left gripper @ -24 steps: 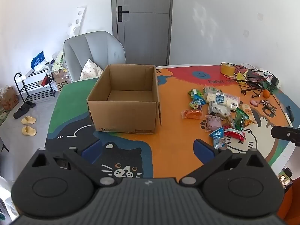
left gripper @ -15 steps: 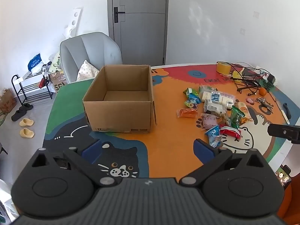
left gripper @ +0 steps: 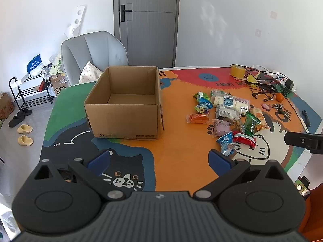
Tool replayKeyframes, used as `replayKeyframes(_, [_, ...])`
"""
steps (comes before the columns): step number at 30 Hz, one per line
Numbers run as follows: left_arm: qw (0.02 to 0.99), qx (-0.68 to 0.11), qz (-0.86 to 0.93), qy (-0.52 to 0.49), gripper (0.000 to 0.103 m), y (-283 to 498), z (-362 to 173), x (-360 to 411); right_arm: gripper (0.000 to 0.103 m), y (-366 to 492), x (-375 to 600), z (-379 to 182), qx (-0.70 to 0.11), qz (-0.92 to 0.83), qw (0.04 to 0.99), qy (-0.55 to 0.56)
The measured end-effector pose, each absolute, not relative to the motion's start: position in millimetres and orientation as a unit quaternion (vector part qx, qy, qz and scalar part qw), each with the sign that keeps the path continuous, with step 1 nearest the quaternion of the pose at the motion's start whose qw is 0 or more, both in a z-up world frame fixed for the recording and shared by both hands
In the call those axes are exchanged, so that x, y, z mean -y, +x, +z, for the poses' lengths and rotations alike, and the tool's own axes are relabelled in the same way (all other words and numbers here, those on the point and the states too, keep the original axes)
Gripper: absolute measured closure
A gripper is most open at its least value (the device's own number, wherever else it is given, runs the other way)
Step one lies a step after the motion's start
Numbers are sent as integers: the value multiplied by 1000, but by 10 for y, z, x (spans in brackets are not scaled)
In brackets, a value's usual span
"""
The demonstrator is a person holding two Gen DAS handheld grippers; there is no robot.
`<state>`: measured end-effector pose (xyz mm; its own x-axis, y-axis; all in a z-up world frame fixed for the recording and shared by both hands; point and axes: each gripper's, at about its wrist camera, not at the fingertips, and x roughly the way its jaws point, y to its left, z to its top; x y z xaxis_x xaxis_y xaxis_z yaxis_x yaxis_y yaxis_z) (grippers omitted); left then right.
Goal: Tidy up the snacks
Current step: 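Move both tools toward the snack pile beside the cardboard box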
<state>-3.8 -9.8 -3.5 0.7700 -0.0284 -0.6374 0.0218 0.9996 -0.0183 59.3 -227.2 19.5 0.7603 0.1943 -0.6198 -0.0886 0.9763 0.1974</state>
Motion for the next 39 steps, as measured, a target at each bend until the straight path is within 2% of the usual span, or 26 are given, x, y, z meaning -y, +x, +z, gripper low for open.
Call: replayKeyframes(39, [941, -337, -4, -12, 0, -34, -58, 48, 0, 625, 2231, 157, -342, 48, 937, 55])
